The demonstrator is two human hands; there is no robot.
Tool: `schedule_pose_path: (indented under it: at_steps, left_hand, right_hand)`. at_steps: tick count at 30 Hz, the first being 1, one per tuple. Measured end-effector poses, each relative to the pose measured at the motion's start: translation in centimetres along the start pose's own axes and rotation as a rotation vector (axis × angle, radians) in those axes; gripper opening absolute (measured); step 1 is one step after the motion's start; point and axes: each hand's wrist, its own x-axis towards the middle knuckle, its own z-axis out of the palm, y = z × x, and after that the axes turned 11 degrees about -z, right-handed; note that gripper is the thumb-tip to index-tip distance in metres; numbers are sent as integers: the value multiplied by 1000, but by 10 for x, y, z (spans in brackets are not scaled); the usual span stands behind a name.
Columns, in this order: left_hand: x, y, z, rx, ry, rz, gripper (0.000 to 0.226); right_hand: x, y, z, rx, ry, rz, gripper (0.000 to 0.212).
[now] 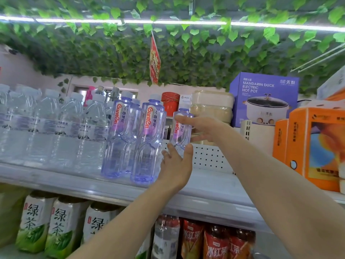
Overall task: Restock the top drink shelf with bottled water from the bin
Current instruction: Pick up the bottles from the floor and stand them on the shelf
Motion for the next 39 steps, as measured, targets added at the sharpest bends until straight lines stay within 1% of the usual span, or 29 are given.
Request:
schedule_pose_path:
  at_steps: [3, 4, 7, 8, 11, 14, 15, 20, 23, 25, 26, 28, 30, 31, 35, 39]
  left_hand:
    - [0, 1, 0, -9, -9, -4, 87]
    - [1, 1, 0, -13, -12, -6, 87]
    - [3, 0, -1, -21, -18, -11, 87]
    - [3, 0, -1, -23, -19, -12, 87]
    - [5, 0, 0, -19, -17, -14, 86]
    - [7, -1, 0, -23, -14, -10, 85]
    - [8, -1, 0, -27, -13, -9, 85]
    - [8, -3, 1, -29, 6, 5, 85]
    - [5, -2, 1, -26, 18, 3, 84]
    - [2, -1, 0, -28, 18, -1, 83]
    - [0, 0, -1, -29, 16, 0, 83]
    - [-5, 0, -3, -27, 20, 34, 81]
    - [-14, -3, -4, -38, 31, 112, 78]
    - [-19, -5, -5, -47, 30, 150, 76]
    - [-40, -17, -20, -30, 5, 248, 75]
    - [-65, -26, -54, -84, -5, 271, 72]
  right_hand:
    - [1, 3, 2, 15, 29, -42, 86]
    - [0, 3, 4, 21, 32, -47, 85]
    - [1, 6, 6, 42, 25, -44, 92]
    - [2, 7, 6, 51, 26, -46, 91]
    - [4, 12, 6, 63, 40, -58, 77]
    - [7, 18, 6, 61, 66, -70, 52]
    - [7, 20, 7, 59, 74, -70, 48]
    - [3, 18, 8, 59, 79, -68, 55]
    - [-2, 13, 8, 58, 81, -50, 45]
    - [-7, 7, 10, 41, 92, -26, 42]
    - [-10, 3, 11, 31, 97, -14, 44]
    - [-17, -4, 14, 0, 112, 7, 56]
    - [-26, -12, 15, -52, 133, 35, 70]
    - [-32, -15, 15, -73, 143, 51, 74]
    - [-64, -31, 17, -101, 189, 108, 78]
    - [-103, -47, 23, -120, 224, 141, 76]
